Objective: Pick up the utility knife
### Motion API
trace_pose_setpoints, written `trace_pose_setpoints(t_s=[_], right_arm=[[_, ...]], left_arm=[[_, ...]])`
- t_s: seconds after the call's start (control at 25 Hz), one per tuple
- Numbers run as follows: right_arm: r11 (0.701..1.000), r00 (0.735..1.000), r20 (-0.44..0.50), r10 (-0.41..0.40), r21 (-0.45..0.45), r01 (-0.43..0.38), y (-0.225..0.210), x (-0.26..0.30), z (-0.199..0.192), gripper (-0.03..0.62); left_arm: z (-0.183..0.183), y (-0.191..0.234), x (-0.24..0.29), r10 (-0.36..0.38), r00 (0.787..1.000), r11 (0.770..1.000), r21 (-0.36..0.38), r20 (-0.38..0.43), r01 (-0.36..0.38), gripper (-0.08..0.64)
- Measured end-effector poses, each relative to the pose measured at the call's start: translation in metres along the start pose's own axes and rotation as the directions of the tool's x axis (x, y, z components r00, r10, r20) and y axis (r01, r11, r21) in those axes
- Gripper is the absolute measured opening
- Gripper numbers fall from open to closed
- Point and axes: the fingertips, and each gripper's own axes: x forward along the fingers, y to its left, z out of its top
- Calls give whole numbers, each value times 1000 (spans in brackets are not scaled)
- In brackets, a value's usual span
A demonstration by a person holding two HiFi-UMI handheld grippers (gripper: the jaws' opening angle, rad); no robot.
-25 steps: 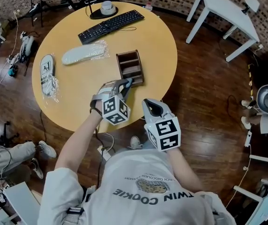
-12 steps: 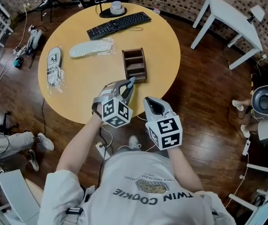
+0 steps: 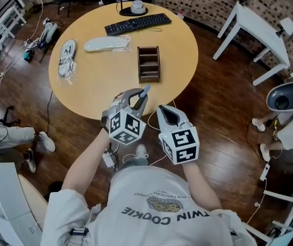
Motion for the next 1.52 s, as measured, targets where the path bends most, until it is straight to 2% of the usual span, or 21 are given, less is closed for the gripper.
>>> trace_pose_setpoints(t_s=[0.2, 0.36, 0.48, 0.88, 1.24, 1.52], right_arm=[[1000, 1000, 12, 24, -13, -24, 5, -32, -10, 3], [999, 999, 25, 45, -17, -44, 12, -57, -18, 3], [999, 998, 43, 50, -20, -49, 16, -79, -24, 3], [997, 992, 97, 76, -36, -73, 35, -150, -41, 3], [992, 987, 103, 126, -35, -123, 60, -185, -50, 3], [988, 982, 106, 155, -40, -151, 89, -202, -56, 3]], left_arm=[[22, -29, -28, 27, 1000, 995, -100, 17, -25, 71], [36, -54, -52, 43, 999, 979, -200, 30, -36, 71], [49, -76, -68, 57, 997, 968, -248, 42, -45, 71], [80, -142, -120, 113, 992, 946, -311, 55, -90, 71], [95, -165, -170, 176, 983, 900, -412, 47, -142, 71], [93, -179, -207, 219, 975, 872, -455, 37, -179, 71]])
